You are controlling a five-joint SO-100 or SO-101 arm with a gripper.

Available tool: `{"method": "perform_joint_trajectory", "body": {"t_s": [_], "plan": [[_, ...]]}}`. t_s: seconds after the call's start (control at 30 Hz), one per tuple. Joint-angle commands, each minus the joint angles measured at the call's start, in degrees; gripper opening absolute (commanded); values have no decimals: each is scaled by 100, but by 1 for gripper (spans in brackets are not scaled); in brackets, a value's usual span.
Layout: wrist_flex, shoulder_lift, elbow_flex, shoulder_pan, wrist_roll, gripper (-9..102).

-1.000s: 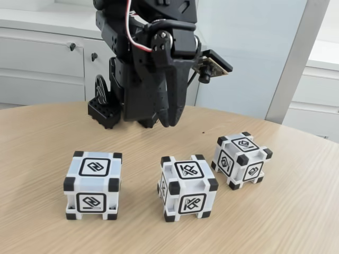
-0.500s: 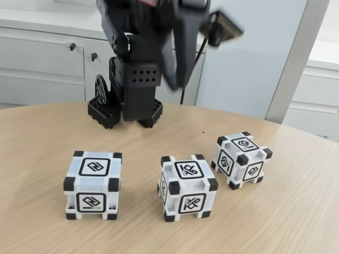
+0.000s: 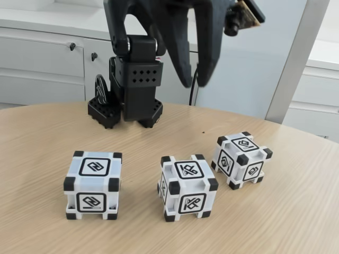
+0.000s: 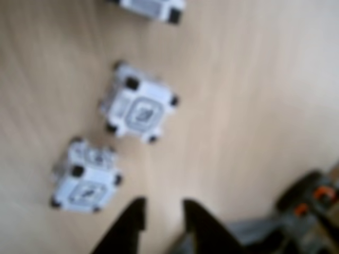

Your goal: Stack cubes from left to right.

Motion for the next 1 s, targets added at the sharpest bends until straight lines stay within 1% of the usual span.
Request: {"method": "perform_joint_trajectory", "body": {"t_s": [0.0, 0.17, 0.33, 0.5, 0.63, 0.8, 0.97], "plan": [[-79, -132, -272, -176, 237, 7], [-79, -571, -272, -870, 1028, 9], [-114, -1248, -290, -1397, 2435, 7], [-729, -1890, -536, -1441, 3305, 6], [-1020, -2355, -817, -1441, 3665, 6], [-1055, -2848, -1037, -1459, 3999, 7], [-1055, -2839, -1063, -1608, 3946, 4]]}}
